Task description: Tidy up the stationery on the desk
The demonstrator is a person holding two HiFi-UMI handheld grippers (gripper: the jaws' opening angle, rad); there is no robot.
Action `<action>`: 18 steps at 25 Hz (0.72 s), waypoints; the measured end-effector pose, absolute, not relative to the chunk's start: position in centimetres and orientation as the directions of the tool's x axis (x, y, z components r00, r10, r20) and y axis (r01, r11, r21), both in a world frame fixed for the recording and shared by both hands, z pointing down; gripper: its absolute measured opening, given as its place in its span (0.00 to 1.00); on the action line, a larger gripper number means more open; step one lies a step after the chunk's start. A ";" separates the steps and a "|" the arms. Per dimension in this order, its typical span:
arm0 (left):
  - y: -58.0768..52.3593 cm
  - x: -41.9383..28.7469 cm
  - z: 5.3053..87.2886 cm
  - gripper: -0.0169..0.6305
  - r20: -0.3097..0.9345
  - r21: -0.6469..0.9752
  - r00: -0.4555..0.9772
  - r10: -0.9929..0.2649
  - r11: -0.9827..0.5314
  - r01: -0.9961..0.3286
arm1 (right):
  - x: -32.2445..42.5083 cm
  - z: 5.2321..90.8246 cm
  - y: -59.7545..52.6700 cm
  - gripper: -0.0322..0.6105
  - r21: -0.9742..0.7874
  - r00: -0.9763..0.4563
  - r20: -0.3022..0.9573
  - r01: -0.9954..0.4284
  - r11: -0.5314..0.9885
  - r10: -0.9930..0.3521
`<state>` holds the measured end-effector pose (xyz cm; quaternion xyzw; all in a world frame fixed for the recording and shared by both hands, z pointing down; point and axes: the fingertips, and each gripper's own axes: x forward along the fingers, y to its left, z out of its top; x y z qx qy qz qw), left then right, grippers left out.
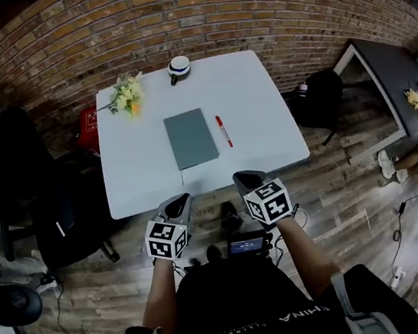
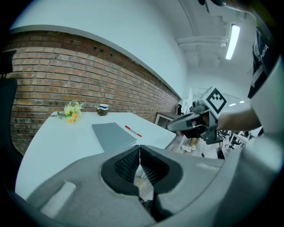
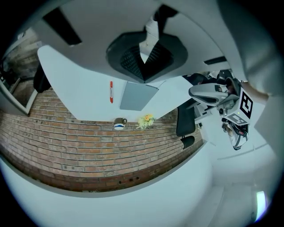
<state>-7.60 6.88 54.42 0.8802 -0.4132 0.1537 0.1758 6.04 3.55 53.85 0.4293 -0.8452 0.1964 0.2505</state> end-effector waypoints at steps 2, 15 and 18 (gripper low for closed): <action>7.4 -7.5 54.3 0.05 0.414 0.176 0.610 -0.675 -0.598 -0.782 | 6.2 53.9 4.3 0.06 -0.112 -0.500 0.591 -0.828 0.550 -0.633; 9.0 -7.4 53.9 0.05 0.421 0.156 0.602 -0.679 -0.599 -0.785 | 6.5 53.0 6.2 0.06 -0.098 -0.481 0.575 -0.844 0.528 -0.662; 9.4 -6.9 53.8 0.05 0.417 0.146 0.616 -0.668 -0.620 -0.771 | 6.7 52.9 6.4 0.06 -0.098 -0.483 0.573 -0.843 0.529 -0.662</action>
